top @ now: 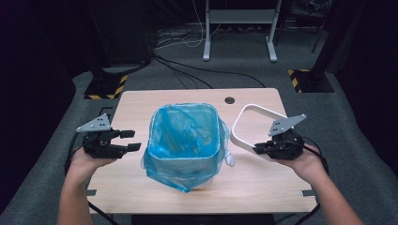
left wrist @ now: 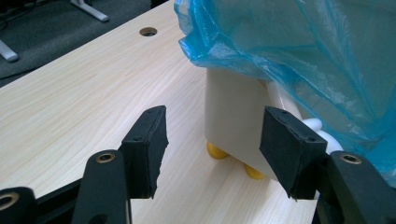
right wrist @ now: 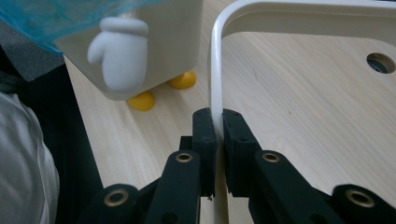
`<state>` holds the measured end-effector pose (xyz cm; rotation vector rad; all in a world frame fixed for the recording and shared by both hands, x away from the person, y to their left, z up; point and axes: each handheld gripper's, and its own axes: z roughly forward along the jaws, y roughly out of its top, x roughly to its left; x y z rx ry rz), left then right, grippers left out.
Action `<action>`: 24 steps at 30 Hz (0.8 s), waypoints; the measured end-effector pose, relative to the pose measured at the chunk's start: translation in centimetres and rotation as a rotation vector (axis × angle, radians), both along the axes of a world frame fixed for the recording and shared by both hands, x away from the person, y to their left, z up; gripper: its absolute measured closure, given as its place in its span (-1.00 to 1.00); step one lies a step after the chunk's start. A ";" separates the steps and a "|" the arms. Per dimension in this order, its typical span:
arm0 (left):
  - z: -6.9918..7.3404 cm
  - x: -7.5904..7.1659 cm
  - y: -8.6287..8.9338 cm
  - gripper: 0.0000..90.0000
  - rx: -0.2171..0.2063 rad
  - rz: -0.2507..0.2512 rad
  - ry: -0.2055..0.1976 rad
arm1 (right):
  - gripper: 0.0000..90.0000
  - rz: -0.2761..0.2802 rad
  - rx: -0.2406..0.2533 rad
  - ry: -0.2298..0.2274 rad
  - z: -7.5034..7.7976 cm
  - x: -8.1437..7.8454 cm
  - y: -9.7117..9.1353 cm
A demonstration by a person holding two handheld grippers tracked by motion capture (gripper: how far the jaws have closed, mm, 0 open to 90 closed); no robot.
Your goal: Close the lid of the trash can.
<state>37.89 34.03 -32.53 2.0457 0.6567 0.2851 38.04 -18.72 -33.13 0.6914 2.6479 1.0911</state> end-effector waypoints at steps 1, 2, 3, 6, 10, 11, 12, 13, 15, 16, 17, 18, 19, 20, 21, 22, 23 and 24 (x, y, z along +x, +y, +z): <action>0.0 0.0 0.0 -0.10 0.000 0.000 0.000 | 0.87 0.003 -0.001 -0.005 0.6 0.0 0.0; 0.0 0.0 0.0 -0.10 0.000 0.000 0.000 | 0.87 0.003 -0.001 -0.005 0.6 0.0 0.0; 0.0 0.0 0.0 -0.10 -0.002 -0.001 0.000 | 0.87 0.006 -0.005 -0.012 1.2 -0.1 0.0; 0.0 0.0 0.0 -0.10 -0.002 -0.001 0.000 | 0.87 0.010 -0.011 -0.023 1.8 -0.3 0.1; 0.0 0.0 0.0 -0.10 -0.001 0.000 0.001 | 0.87 0.028 -0.005 -0.045 3.5 -0.7 0.3; 0.0 -0.1 0.0 -0.10 -0.002 0.000 0.000 | 0.87 0.030 -0.007 -0.047 3.9 -0.8 0.4; 0.0 -0.1 0.0 -0.10 -0.002 0.000 0.000 | 0.87 0.034 -0.013 -0.051 4.2 -0.9 0.4; 0.0 -0.1 0.0 -0.10 -0.003 0.000 0.000 | 0.87 0.036 -0.018 -0.054 4.4 -1.0 0.5; 0.0 -0.1 0.0 -0.10 -0.002 0.000 -0.001 | 0.87 0.040 -0.020 -0.056 4.9 -1.1 0.7; 0.0 -0.1 0.0 -0.10 -0.002 0.000 -0.001 | 0.87 0.044 -0.018 -0.056 5.1 -1.2 0.7; 0.0 -0.1 0.0 -0.10 0.000 0.000 -0.002 | 0.87 0.049 -0.018 -0.058 5.4 -1.2 0.7; 0.0 -0.1 -0.1 -0.10 0.002 -0.001 -0.002 | 0.87 0.051 -0.013 -0.055 5.6 -1.2 0.7; 0.0 -0.1 -0.1 -0.10 0.003 -0.003 -0.002 | 0.87 0.053 -0.007 -0.053 5.8 -1.3 0.8; 0.0 -0.1 -0.1 -0.10 0.003 -0.004 -0.002 | 0.87 0.058 -0.001 -0.055 6.0 -1.3 0.8; 0.0 -0.1 -0.2 -0.10 0.004 -0.004 -0.002 | 0.87 0.060 0.002 -0.057 6.3 -1.4 0.8; 0.0 -0.1 -0.2 -0.10 0.004 -0.005 -0.002 | 0.87 0.061 0.002 -0.060 6.5 -1.4 0.8; 0.0 -0.1 -0.2 -0.10 0.006 -0.005 -0.002 | 0.87 0.061 0.002 -0.061 6.8 -1.5 0.8; 0.0 -0.1 -0.2 -0.10 0.007 -0.005 -0.002 | 0.87 0.064 0.003 -0.065 7.0 -1.5 0.8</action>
